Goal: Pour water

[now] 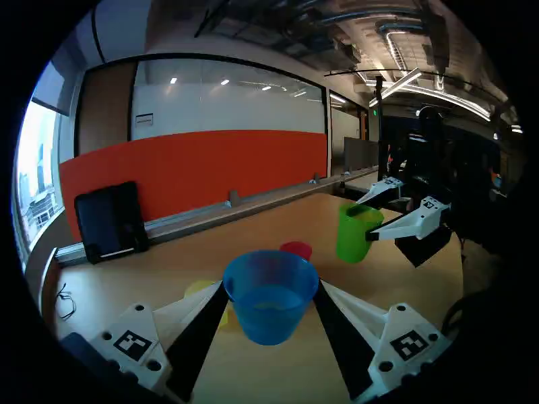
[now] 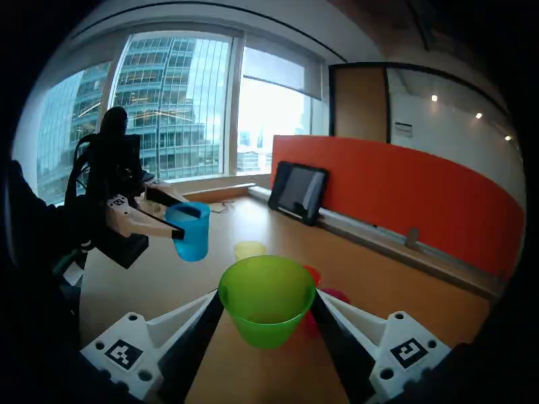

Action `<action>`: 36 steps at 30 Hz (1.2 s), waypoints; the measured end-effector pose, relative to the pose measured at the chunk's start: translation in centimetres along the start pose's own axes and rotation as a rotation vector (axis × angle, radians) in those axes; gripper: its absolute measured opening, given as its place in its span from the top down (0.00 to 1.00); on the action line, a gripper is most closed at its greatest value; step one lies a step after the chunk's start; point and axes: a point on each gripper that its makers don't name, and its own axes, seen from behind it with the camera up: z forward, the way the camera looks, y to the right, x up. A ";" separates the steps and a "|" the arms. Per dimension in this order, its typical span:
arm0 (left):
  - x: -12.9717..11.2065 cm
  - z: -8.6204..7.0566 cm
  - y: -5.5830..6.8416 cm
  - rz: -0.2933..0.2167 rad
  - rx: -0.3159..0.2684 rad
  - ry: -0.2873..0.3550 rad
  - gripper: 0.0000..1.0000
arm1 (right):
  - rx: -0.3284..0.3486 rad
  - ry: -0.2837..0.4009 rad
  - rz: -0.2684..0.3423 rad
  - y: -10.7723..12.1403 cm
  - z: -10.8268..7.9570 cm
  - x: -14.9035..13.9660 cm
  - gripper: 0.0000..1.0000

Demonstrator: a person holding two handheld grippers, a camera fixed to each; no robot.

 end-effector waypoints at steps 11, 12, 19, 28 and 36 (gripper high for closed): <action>4.1 -1.3 -0.1 0.004 0.015 0.099 0.13 | -0.022 0.137 0.008 -0.2 -0.3 4.8 0.08; 4.4 -1.4 -0.1 0.005 0.015 0.106 0.13 | -0.025 0.147 0.006 -0.1 -0.4 5.1 0.08; 6.1 -1.7 0.2 0.006 0.009 0.148 0.13 | -0.033 0.188 -0.011 -0.2 -0.6 7.1 0.08; 7.4 -1.6 0.4 0.017 0.005 0.178 0.13 | -0.028 0.205 -0.026 -0.7 -0.4 8.2 0.08; 8.5 -1.6 -0.1 0.056 0.020 0.193 0.13 | -0.004 0.205 -0.019 -1.4 0.2 8.3 0.08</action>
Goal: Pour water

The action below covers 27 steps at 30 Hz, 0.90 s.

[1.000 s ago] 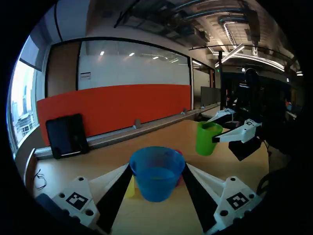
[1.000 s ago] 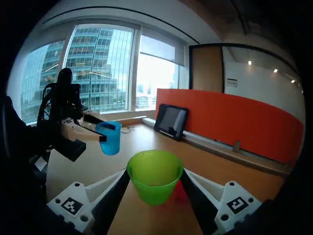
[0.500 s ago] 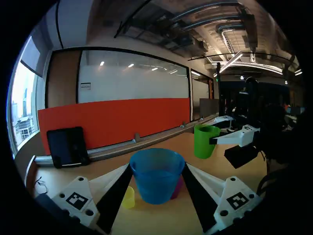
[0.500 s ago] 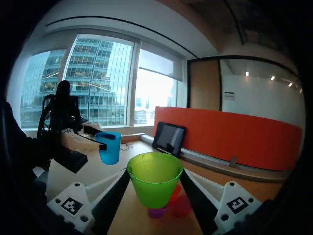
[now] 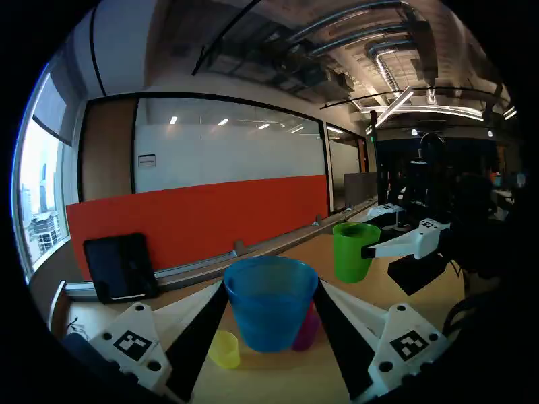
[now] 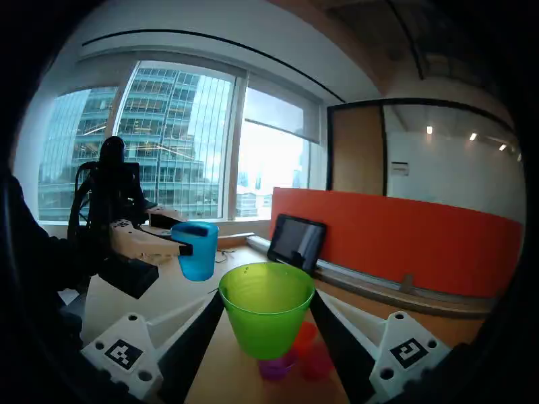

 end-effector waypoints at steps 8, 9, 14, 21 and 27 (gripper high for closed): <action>0.9 0.1 -0.5 0.067 0.020 0.010 0.13 | 0.022 -0.002 0.006 -0.8 0.8 -0.3 0.08; 1.1 0.2 -0.6 0.079 0.024 0.010 0.13 | 0.026 -0.002 0.008 -0.9 0.9 -0.4 0.08; 1.7 0.4 -1.0 0.138 0.043 0.012 0.13 | 0.045 -0.002 0.011 -1.6 1.4 -0.7 0.08; 2.8 1.0 -0.7 0.237 0.057 0.011 0.13 | 0.067 -0.009 0.006 -2.5 2.1 -1.3 0.08; 3.7 1.5 -0.7 0.321 0.073 0.008 0.13 | 0.082 -0.013 0.005 -3.2 2.8 -1.8 0.08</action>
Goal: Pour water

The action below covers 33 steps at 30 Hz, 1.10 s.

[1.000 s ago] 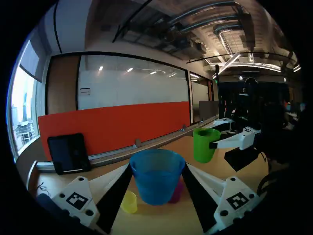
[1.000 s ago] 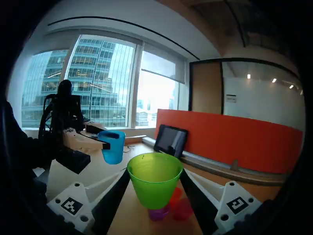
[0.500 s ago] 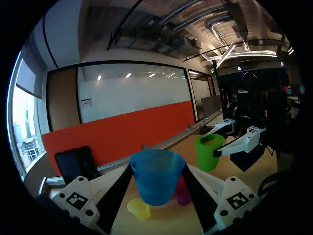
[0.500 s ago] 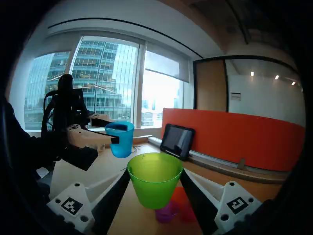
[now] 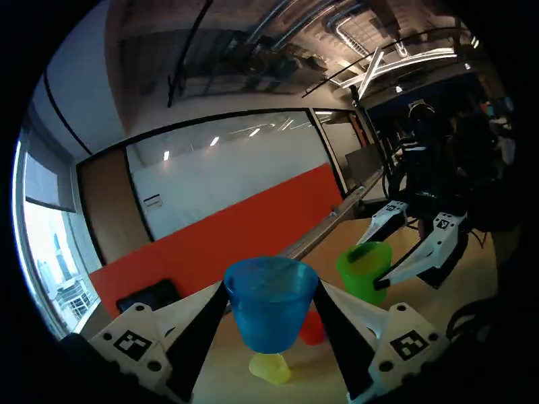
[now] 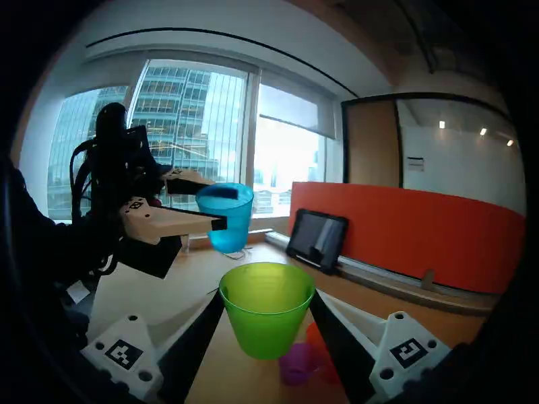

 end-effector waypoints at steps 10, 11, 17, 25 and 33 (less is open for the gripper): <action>1.2 0.4 -0.1 0.141 0.011 -0.013 0.13 | 0.020 -0.007 0.010 -0.7 1.0 -0.8 0.08; 1.3 0.4 -0.1 0.154 0.012 -0.013 0.13 | 0.023 -0.006 0.013 -0.8 1.1 -0.8 0.08; 1.8 0.4 0.0 0.234 0.013 -0.020 0.13 | 0.032 -0.006 0.019 -1.0 1.6 -1.2 0.08; 2.5 0.8 0.4 0.302 0.007 -0.023 0.13 | 0.044 -0.012 0.015 -1.5 2.4 -1.8 0.08; 3.1 1.4 0.5 0.376 0.012 -0.024 0.13 | 0.055 -0.019 0.009 -2.1 3.0 -2.3 0.08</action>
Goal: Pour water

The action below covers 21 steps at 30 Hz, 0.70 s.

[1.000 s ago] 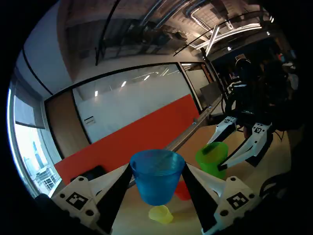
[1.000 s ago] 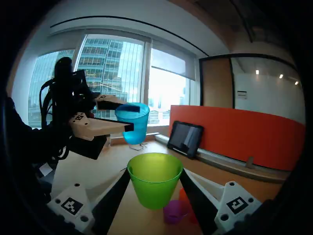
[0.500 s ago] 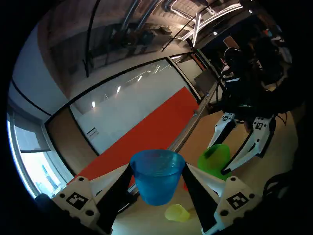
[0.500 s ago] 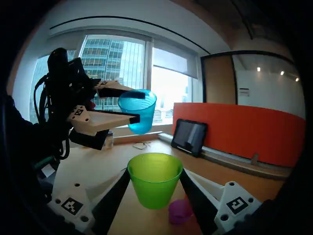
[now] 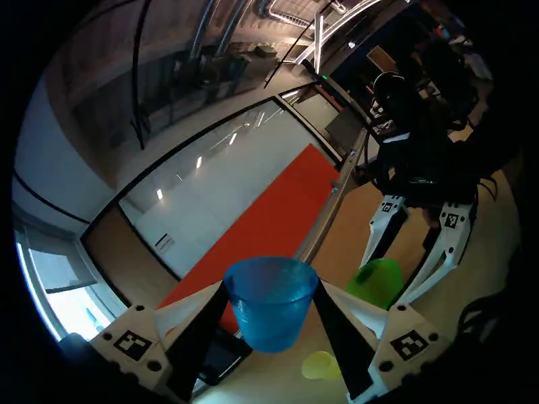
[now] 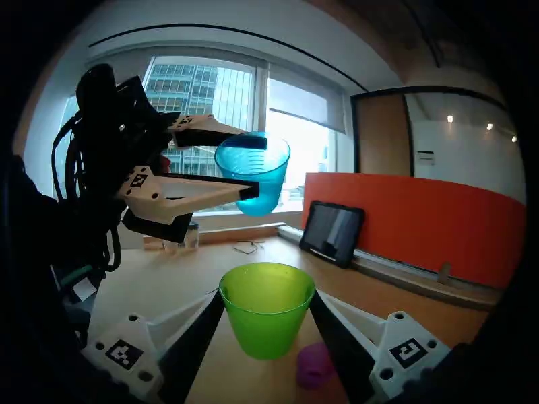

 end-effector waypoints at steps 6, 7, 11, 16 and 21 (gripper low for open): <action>0.8 0.4 0.0 0.058 0.002 0.008 0.13 | 0.004 -0.002 0.002 0.0 0.3 -0.2 0.08; 0.8 0.5 0.0 0.068 0.003 0.008 0.13 | 0.005 -0.003 0.003 -0.1 0.4 -0.2 0.08; 1.0 0.8 0.0 0.098 0.006 0.010 0.13 | 0.008 -0.002 0.006 -0.1 0.5 -0.3 0.08; 1.0 1.3 -0.1 0.121 0.011 0.009 0.13 | 0.009 -0.002 0.006 -0.1 0.6 -0.4 0.08; 1.1 1.4 -0.2 0.148 0.014 0.009 0.13 | 0.009 0.000 0.007 0.0 0.6 -0.3 0.08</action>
